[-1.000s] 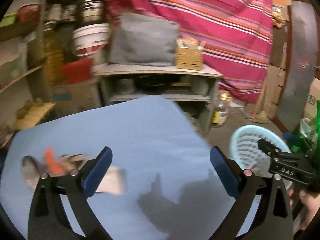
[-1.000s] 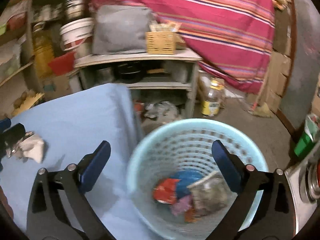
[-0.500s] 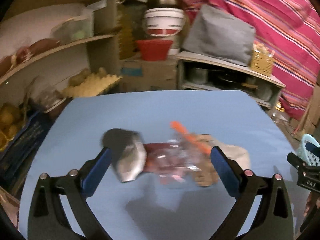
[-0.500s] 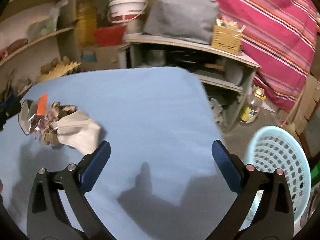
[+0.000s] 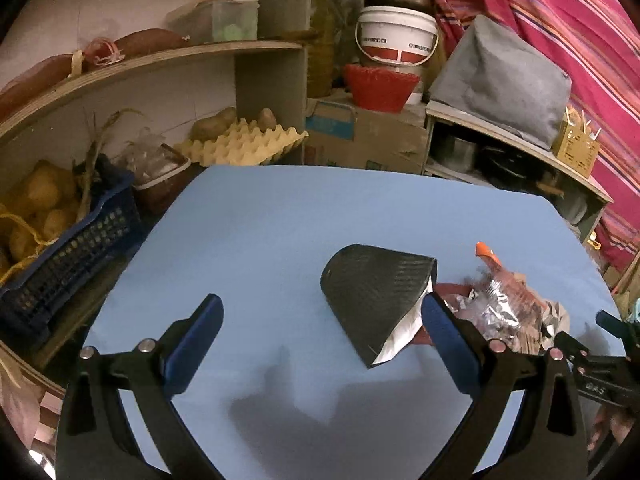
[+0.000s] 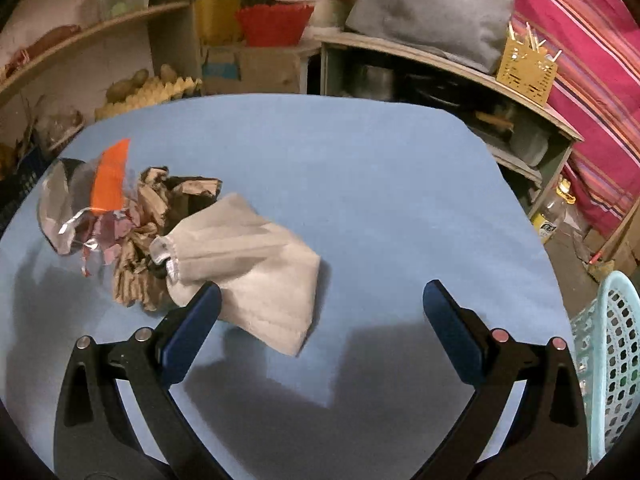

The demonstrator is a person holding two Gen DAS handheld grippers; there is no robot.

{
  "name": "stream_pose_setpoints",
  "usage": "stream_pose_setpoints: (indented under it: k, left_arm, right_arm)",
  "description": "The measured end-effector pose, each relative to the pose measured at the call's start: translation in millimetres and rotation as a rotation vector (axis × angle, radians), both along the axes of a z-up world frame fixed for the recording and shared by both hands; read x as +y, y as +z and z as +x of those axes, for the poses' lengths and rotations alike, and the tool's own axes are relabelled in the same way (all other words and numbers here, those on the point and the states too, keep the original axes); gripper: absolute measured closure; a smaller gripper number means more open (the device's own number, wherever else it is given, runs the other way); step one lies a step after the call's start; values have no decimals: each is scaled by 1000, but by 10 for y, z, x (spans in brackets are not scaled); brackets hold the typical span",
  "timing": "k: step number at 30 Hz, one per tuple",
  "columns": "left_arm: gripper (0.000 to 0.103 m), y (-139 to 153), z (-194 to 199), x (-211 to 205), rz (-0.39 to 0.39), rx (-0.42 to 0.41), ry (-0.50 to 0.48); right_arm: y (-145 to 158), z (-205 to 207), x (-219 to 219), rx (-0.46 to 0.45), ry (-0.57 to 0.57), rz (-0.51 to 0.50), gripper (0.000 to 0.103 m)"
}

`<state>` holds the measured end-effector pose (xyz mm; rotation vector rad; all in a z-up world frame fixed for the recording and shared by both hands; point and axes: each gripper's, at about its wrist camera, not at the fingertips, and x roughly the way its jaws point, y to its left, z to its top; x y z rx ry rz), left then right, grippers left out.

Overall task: Collect trash
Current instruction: 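Grasp the black pouch with the left tool while the right tool grasps the white cloth, then carry the clear bag and white cloth to the basket and open both tools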

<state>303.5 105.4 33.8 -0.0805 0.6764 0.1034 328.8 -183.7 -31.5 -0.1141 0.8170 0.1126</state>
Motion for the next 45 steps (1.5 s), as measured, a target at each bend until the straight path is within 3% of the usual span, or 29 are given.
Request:
stream_pose_setpoints:
  k: [3, 5, 11, 13, 20, 28, 30, 32, 35, 36, 40, 45]
  left_arm:
    - [6, -4, -20, -47, -2, 1, -18]
    - [6, 0, -22, -92, 0, -1, -35]
    - [6, -20, -54, -408, 5, 5, -130]
    - [6, -39, -78, -575, 31, 1, -159]
    - [6, -85, -113, -946, 80, -27, -220]
    - [9, -197, -10, -1021, 88, -9, -241]
    - [18, -250, 17, -1058, 117, 4, -251]
    - [36, -289, 43, -1072, 137, 15, -245]
    - [59, -346, 126, -1020, 107, 45, -239]
    - [60, -344, 134, -1011, 107, 43, -231]
    - [89, -256, 120, -980, 88, 10, -219]
    - [94, -85, 12, -1018, 78, -37, -213]
  right_arm:
    - [-46, 57, -10, 30, 5, 32, 26]
    - [-88, 97, -31, 62, 9, 67, 49]
    - [-74, 83, -85, 69, 41, 121, 83]
    - [-36, 51, -163, 53, 26, 116, 88]
    - [124, -43, -537, 26, -23, 131, 90]
    - [246, -164, -912, 0, -81, 158, 91]
    - [254, -196, -978, -2, -89, 154, 91]
    - [258, -219, -1032, -3, -95, 157, 91]
    - [277, -265, -1083, -11, -98, 163, 91]
    - [283, -272, -1090, -13, -97, 163, 92]
    - [352, -333, -1131, -41, -95, 163, 94]
    - [496, -469, -1233, -92, -93, 176, 94]
